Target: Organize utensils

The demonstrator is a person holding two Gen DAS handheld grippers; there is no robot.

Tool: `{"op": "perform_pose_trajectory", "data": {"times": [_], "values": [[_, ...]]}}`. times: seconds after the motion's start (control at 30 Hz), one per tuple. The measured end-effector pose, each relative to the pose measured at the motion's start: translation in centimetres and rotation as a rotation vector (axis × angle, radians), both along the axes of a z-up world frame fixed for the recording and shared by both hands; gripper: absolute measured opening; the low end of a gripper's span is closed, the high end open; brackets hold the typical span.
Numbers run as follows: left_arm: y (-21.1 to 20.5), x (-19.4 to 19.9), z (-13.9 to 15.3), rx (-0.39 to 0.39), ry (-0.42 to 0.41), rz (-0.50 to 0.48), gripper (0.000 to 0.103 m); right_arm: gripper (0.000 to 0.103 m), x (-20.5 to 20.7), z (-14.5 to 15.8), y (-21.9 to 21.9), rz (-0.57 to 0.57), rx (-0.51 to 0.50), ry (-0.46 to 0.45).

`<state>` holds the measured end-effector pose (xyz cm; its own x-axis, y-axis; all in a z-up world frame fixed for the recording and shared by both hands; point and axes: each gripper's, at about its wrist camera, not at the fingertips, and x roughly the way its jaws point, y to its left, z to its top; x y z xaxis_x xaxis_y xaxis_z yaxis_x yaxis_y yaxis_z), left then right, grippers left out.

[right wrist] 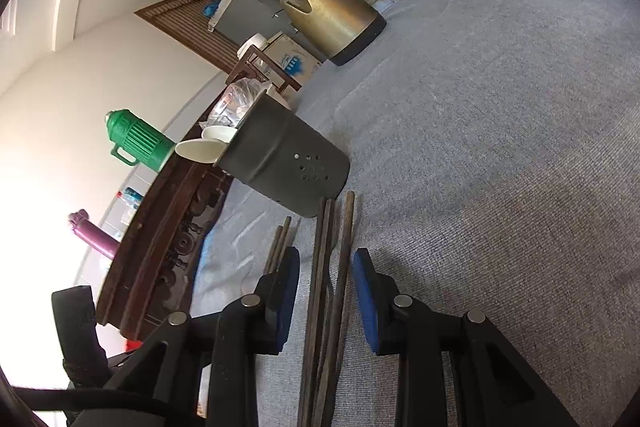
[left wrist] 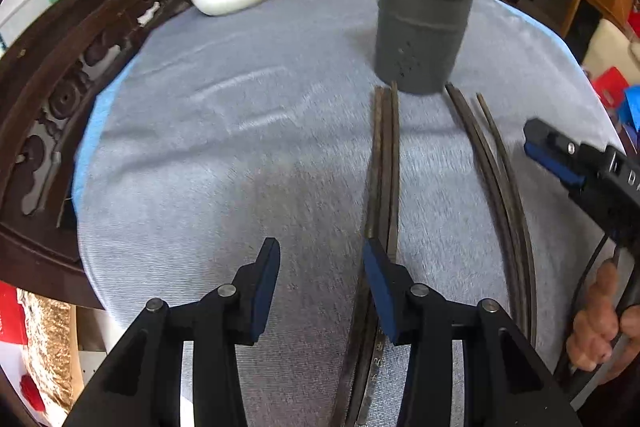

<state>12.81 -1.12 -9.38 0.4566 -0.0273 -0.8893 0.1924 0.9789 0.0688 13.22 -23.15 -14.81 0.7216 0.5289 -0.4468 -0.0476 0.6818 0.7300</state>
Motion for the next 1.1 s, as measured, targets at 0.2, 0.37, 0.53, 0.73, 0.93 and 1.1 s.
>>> {"op": "perform_pose_trajectory", "data": {"times": [0.2, 0.37, 0.53, 0.73, 0.93, 1.1], "values": [[0.0, 0.2, -0.8, -0.024, 0.005, -0.058, 0.045, 0.031, -0.1, -0.1, -0.4, -0.043, -0.018, 0.011], [0.2, 0.4, -1.5, -0.074, -0.001, -0.076, 0.045, 0.031, -0.5, 0.3, -0.4, -0.078, -0.071, 0.005], [0.3, 0.6, -1.8, -0.091, -0.028, -0.094, 0.038, 0.031, -0.4, 0.2, -0.4, -0.101, -0.093, 0.022], [0.7, 0.0, -1.7, -0.164, -0.032, -0.098, 0.009, 0.031, -0.5, 0.1, -0.7, -0.142, -0.118, 0.051], [1.7, -0.3, -1.9, -0.235, -0.033, -0.048, 0.006, 0.031, 0.0, 0.4, 0.1, -0.135, -0.198, 0.095], [2.5, 0.0, -2.0, -0.291, -0.017, -0.049, 0.006, 0.03, 1.3, 1.7, 0.9, -0.073, -0.246, 0.145]]}}
